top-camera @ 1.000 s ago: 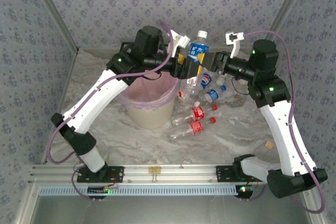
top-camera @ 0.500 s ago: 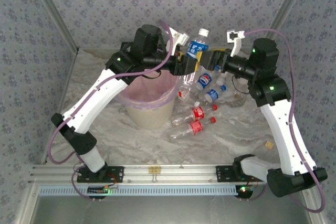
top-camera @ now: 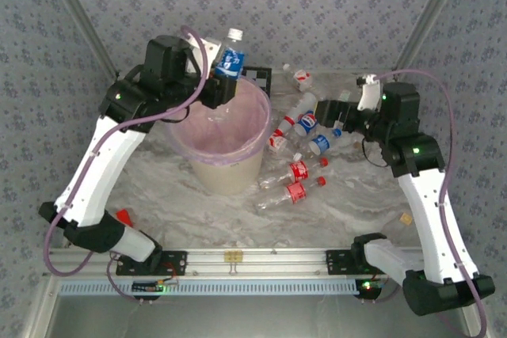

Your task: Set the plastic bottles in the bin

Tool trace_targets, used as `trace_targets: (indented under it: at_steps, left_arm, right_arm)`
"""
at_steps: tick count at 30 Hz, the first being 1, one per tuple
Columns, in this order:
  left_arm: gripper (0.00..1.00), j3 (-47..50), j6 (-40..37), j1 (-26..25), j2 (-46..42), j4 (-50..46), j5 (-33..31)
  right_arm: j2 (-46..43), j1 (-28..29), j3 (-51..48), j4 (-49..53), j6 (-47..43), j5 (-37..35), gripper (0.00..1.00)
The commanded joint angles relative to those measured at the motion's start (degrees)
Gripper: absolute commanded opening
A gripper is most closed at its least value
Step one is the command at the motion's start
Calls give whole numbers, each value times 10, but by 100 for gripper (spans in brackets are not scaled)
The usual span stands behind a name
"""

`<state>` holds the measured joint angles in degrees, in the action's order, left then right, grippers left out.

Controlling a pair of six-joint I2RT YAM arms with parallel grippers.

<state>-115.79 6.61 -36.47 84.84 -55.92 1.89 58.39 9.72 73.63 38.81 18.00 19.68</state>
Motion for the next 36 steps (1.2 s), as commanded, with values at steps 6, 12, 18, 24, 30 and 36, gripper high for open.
trace_targets:
  at_steps: [6,12,18,24,30,36]
  left_arm:
    - [0,37,-65,-15,57,-122,-144]
    - [0,120,-80,-36,67,-103,-149]
    - [0,192,-30,-32,81,-79,-119]
    - [0,271,-23,-29,98,-4,-105]
    - [9,328,-23,-27,128,64,-100]
    - [26,377,-11,-27,153,132,-101]
  right_arm:
    - [-52,-32,-107,119,-1,-117,100]
    - [-71,-74,-162,96,23,-90,100]
    - [-63,-84,-184,51,39,-65,100]
    - [-45,-85,-218,36,67,-47,100]
    - [-53,-105,-269,7,111,-26,100]
    - [-79,-86,-358,-40,211,27,93]
